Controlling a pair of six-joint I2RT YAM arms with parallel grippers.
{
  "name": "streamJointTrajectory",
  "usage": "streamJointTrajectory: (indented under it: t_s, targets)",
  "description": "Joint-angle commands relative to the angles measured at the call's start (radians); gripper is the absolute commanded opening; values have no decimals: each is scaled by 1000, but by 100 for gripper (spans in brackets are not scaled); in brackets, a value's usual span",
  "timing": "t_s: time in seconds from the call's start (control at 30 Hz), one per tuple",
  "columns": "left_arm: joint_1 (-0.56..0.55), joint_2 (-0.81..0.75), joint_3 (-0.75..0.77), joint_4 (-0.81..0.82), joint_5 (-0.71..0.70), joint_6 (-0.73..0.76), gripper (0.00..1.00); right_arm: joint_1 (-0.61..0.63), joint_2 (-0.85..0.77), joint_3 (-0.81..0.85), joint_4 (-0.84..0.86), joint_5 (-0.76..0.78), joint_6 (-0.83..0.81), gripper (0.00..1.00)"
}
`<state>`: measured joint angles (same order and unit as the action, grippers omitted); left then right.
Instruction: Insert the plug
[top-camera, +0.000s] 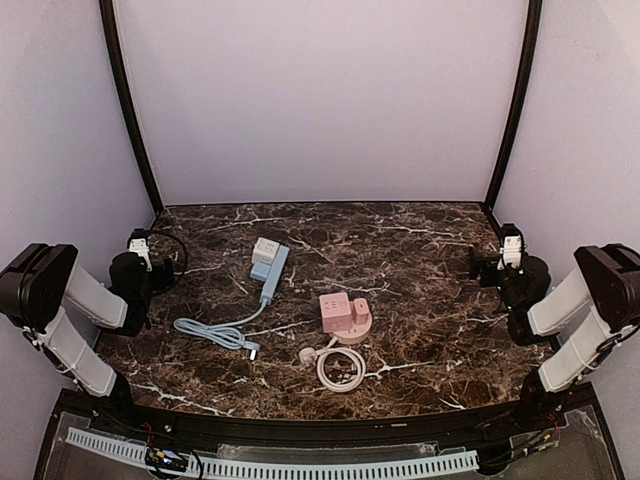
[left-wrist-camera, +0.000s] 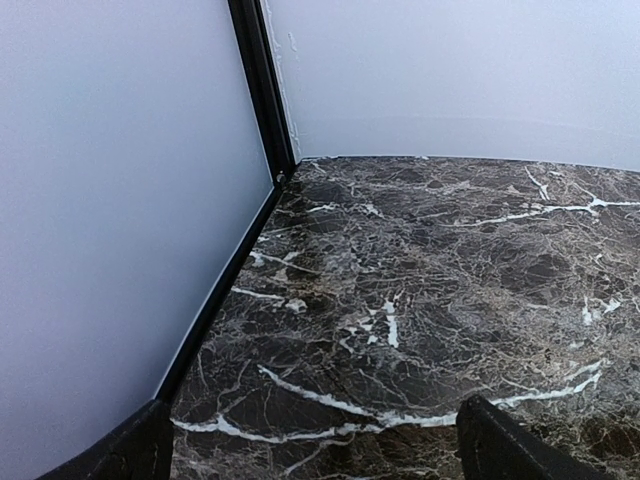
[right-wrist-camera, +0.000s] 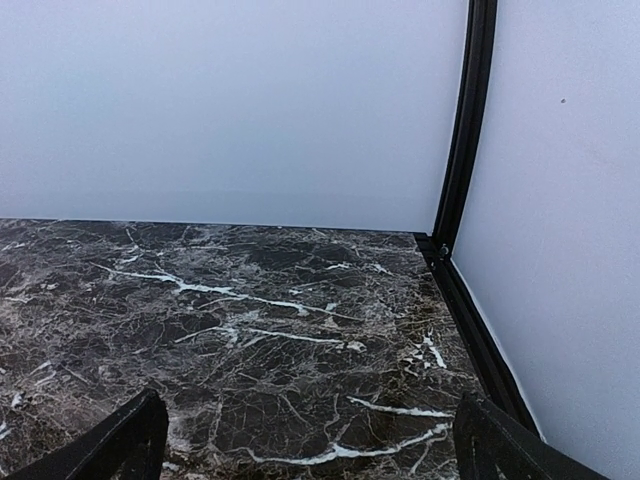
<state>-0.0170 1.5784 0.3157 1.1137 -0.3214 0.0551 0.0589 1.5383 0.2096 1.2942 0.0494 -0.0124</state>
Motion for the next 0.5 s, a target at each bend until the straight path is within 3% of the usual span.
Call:
streamJointTrajectory:
  t_s: [0.0,0.47]
  targets:
    - [3,-6,7,14,6,-8,99,-3,5,8,37,10,12,99]
    - [3,-5,8,14,7,-8,99,-2,3,5,42,-31,9,99]
